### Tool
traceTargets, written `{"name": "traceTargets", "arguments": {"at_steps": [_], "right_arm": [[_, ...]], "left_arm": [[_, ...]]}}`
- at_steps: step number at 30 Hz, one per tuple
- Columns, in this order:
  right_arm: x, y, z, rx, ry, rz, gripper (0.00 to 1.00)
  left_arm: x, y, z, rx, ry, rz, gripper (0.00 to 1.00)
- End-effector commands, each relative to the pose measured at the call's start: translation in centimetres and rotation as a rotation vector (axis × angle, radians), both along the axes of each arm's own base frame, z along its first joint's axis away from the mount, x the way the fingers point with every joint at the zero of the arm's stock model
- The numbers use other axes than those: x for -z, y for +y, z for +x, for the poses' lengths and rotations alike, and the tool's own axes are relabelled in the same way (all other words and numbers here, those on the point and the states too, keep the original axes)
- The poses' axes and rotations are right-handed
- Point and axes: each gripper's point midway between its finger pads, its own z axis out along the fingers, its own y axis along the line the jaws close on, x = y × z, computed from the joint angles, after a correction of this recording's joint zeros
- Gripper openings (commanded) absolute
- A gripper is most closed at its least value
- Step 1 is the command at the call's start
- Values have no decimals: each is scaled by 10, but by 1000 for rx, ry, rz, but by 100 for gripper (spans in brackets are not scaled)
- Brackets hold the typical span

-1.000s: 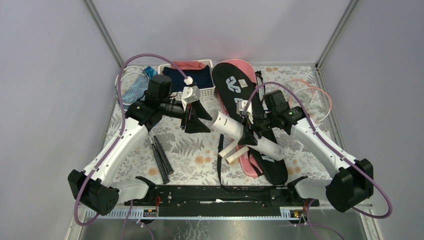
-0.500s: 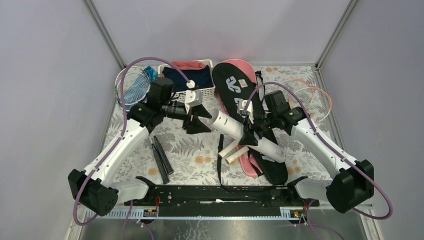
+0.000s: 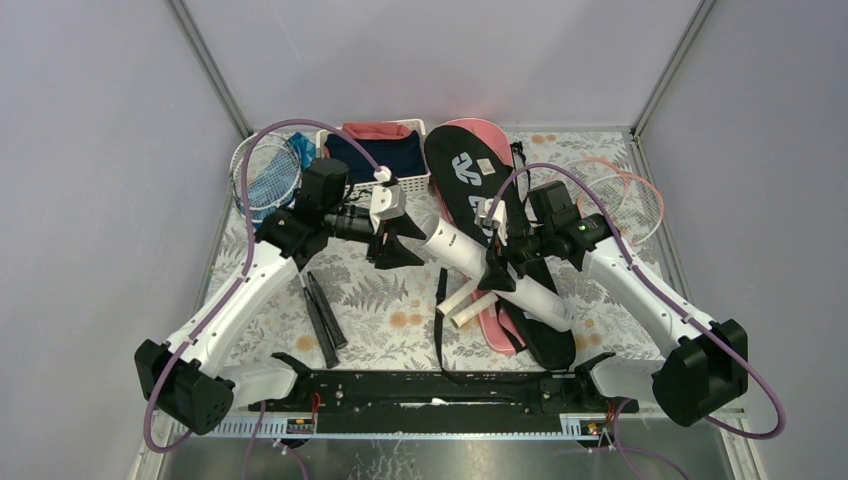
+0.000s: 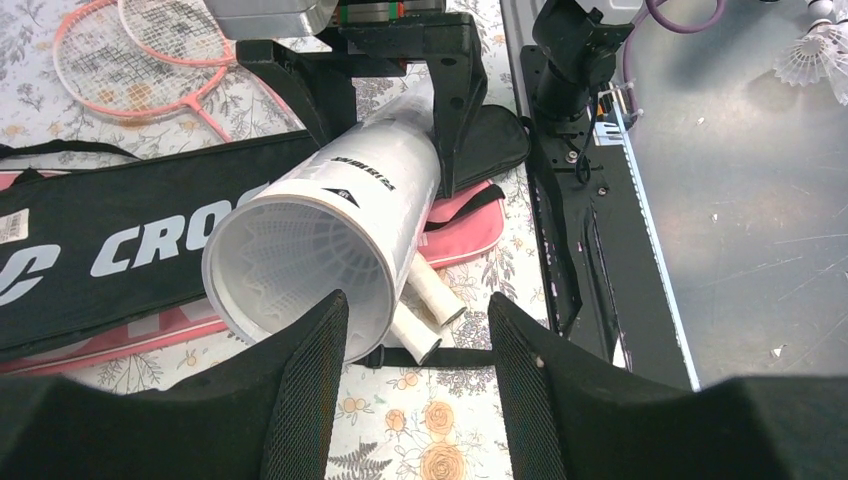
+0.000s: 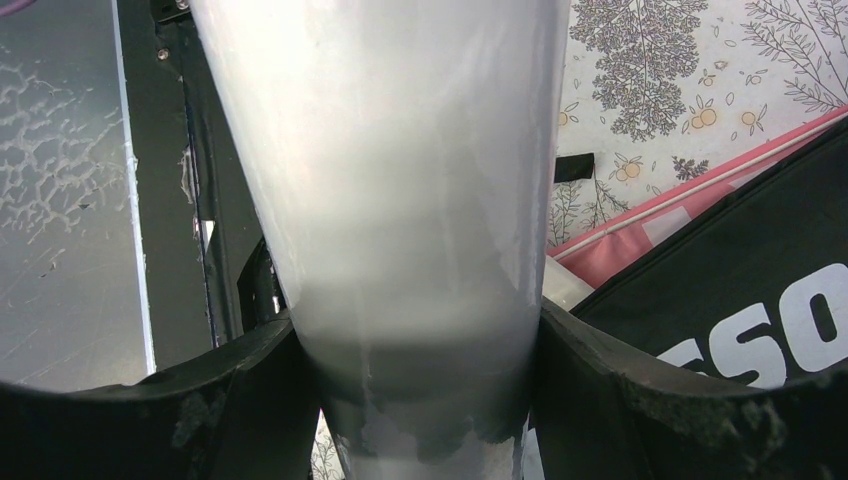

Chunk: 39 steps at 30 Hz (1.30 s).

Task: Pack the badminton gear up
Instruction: Close the lid on the shuttle tube.

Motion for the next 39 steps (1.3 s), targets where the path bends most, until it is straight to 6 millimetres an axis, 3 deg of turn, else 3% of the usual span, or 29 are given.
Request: {"name": "traceTargets", "arguments": {"at_steps": [1, 8, 10, 16, 22, 27, 33, 39], "right_arm": [[-47, 22, 11, -50, -133, 160, 35], [-45, 21, 13, -52, -151, 151, 34], [-40, 17, 14, -46, -166, 127, 34], [-23, 2, 13, -63, -217, 24, 35], [-15, -6, 5, -96, -213, -22, 36], [-15, -6, 0, -109, -201, -14, 37], [-33, -1, -5, -123, -191, 33, 37], [-40, 2, -5, -118, -185, 56, 37]], "left_arm": [[15, -8, -23, 103, 76, -4, 58], [19, -10, -22, 101, 77, 5, 59], [14, -8, -15, 70, 38, 20, 65], [-16, 12, 10, -49, -99, 38, 79], [-36, 33, 12, -84, -220, 66, 85], [-33, 38, -1, -27, -263, 80, 86], [-24, 37, -7, 3, -246, 77, 85], [-16, 26, -14, 44, -202, 61, 82]]}}
